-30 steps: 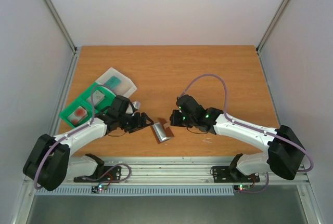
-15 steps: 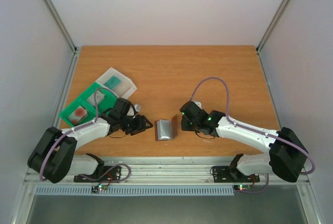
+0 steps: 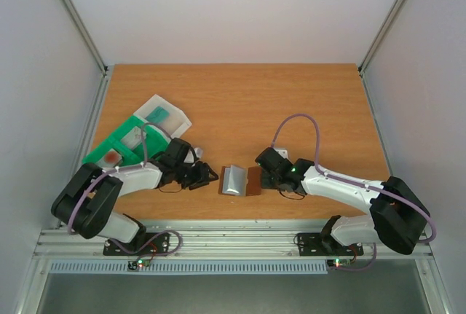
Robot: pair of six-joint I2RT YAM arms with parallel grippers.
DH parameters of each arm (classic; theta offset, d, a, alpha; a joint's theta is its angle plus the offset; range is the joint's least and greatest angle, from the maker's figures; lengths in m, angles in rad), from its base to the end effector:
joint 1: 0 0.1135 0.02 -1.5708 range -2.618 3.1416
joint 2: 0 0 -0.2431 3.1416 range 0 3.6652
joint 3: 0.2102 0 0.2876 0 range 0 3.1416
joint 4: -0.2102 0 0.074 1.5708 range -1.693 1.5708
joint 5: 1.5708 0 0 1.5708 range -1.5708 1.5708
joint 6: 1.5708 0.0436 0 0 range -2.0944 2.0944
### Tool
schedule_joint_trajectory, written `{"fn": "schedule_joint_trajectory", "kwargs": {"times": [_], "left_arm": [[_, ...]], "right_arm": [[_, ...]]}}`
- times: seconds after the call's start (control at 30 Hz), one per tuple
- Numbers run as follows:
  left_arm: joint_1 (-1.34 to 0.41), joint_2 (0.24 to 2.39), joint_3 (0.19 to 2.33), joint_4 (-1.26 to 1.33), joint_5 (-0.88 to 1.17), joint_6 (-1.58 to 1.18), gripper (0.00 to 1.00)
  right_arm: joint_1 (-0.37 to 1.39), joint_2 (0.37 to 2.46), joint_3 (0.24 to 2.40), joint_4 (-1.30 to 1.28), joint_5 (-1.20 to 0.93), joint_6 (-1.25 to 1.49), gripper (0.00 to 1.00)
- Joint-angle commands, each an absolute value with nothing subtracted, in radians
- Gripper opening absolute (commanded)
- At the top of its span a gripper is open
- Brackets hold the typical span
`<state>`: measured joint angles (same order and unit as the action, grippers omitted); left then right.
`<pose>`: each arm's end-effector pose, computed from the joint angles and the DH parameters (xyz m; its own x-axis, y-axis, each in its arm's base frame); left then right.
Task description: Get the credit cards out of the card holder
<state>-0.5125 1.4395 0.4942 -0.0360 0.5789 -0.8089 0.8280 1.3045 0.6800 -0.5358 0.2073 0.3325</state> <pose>0.2175 -0.1497 0.0698 -0.9888 -0.1385 -0.0547 -0.0578 0.6955 -0.7162 0.1864 0.1898 0.1253 -0.8033 -0.4026 -0.4388 -0.4264 0.9033 -0.0481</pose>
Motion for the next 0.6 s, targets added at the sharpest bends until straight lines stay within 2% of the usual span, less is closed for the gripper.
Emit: {"fn": "schedule_joint_trajectory", "kwargs": {"times": [0.0, 0.57], "left_arm": [[-0.532, 1.48, 0.524, 0.07, 0.578, -0.822, 0.48], [-0.593, 1.67, 0.565, 0.271, 0.608, -0.906, 0.41]], "right_arm": [[0.821, 1.311, 0.656, -0.54, 0.245, 0.341, 0.01], [0.82, 1.308, 0.64, -0.506, 0.215, 0.332, 0.01]]}}
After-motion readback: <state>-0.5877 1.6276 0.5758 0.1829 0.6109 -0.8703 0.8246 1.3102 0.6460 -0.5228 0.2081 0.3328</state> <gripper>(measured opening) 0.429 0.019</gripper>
